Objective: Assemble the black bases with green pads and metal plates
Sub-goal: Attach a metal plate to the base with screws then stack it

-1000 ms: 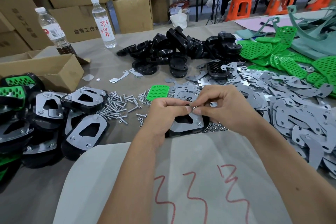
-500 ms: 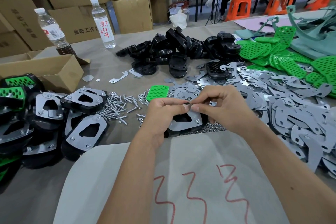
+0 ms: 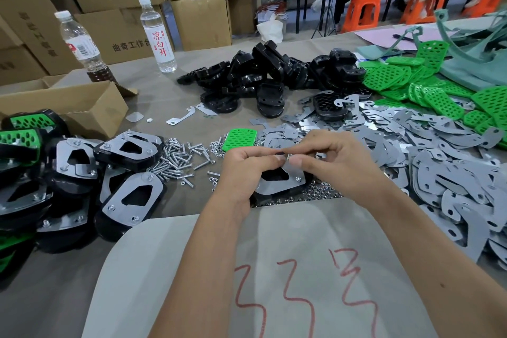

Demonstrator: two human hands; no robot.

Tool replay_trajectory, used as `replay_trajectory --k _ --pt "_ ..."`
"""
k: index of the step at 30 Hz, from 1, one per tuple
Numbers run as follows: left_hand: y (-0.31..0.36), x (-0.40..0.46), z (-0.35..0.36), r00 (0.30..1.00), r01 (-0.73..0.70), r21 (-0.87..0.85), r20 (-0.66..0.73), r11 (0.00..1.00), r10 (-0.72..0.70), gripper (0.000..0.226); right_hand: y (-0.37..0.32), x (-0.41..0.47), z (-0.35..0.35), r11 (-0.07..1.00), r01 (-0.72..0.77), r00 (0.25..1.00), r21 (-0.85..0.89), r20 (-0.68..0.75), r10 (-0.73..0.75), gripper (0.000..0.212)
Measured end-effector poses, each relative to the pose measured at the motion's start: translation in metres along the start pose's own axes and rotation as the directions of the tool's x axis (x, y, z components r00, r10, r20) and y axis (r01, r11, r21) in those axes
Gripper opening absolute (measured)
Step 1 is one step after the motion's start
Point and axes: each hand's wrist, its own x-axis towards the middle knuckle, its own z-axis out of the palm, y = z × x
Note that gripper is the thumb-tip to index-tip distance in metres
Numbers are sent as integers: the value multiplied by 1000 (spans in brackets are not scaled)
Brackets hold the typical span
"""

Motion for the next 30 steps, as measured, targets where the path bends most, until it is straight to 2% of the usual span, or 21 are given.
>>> replay_trajectory --k 3,5,7,9,11,12,15,17,18,21,25,28,30 --pt "1 1 1 997 45 -106 -55 993 -51 10 3 -1 -1 986 -63 990 157 -115 82 47" --pt "1 2 0 997 48 -141 -60 989 -57 13 -1 -4 4 974 -76 987 212 -122 104 40" --pt "1 2 0 998 34 -131 -46 991 -40 17 -4 -4 11 976 -85 994 202 -56 99 28" --pt "1 2 -1 998 28 -119 -57 992 -35 19 -5 -3 14 979 -114 990 168 -62 126 36" --pt "1 4 -1 996 47 -150 -74 988 -59 13 -5 -1 13 969 -119 978 217 -142 152 54" --pt "1 4 -1 994 56 -167 -82 984 -70 10 -6 -1 12 958 -124 973 259 -159 169 56" --pt "-1 5 -2 994 45 -158 -88 986 -59 10 -6 -2 17 942 -124 984 312 -87 159 33" --pt "-2 4 0 996 28 -127 -77 991 -38 10 -6 -1 21 960 -149 984 237 -58 167 35" --pt "-2 4 0 997 27 -123 -74 992 -37 11 -6 0 21 957 -157 979 246 -88 183 37" --pt "-1 5 2 993 50 -163 -96 985 -66 11 -5 0 16 915 -113 960 387 -196 202 53" --pt "-2 6 1 993 34 -161 -104 986 -51 18 -6 -1 21 962 -157 976 222 -113 185 39" --pt "-2 6 2 991 45 -174 -115 984 -66 14 -7 0 19 936 -111 959 334 -211 189 55" --pt "-2 7 2 990 52 -179 -121 982 -74 15 -9 -1 18 938 -85 960 335 -225 167 49"
